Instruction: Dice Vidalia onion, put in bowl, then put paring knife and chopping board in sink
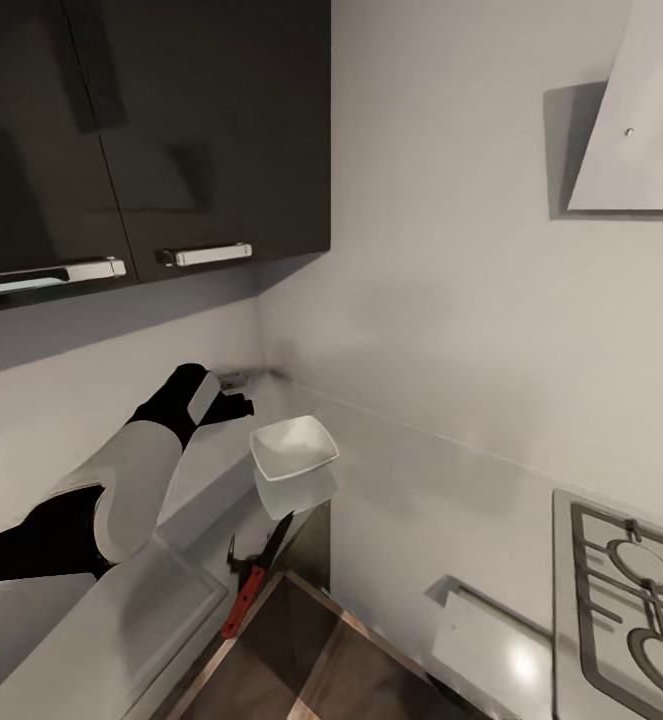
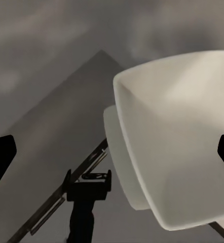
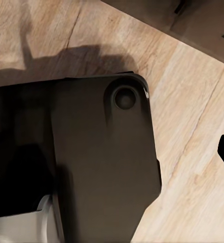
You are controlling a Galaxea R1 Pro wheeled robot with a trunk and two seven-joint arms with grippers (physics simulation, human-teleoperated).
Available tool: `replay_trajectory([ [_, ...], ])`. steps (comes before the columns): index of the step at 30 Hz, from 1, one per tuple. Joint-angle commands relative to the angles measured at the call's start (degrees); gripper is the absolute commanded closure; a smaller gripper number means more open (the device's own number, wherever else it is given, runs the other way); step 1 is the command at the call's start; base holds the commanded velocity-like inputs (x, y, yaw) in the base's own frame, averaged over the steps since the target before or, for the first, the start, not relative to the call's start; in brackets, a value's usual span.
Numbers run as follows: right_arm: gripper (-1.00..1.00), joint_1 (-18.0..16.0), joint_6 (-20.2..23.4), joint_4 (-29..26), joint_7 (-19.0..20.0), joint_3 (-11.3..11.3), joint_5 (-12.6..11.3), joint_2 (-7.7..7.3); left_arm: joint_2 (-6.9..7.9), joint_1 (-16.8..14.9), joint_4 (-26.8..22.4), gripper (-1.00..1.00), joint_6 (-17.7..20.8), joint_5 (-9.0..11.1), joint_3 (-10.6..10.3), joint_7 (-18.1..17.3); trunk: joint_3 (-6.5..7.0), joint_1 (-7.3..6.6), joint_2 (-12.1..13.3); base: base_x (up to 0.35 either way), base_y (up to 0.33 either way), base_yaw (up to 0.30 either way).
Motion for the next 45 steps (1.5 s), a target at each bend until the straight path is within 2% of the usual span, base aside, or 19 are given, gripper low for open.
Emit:
replay_trajectory([
  [1,-1.0,0.0,-0.1,-0.1,0.0,-0.2,0.1,0.04,-0.06,-0.1,-0.1,-1.0,0.2,0.1,0.3,0.2,-0.21,0.04,-0.1,0.027,0.0,0.0],
  [37,-1.0,0.0,-0.1,-0.1,0.0,-0.2,0.1,0.04,-0.24,1.1,-0.1,-1.0,0.2,0.2,0.3,0.1,-3.58,0.04,-0.1,0.021,-0.032,0.0],
  [45,-1.0,0.0,-0.1,-0.1,0.0,-0.2,0.1,0.04,-0.24,1.2,-0.2,-1.0,0.2,0.2,0.3,0.0,-3.81,0.04,-0.1,0.01,-0.005,0.0],
])
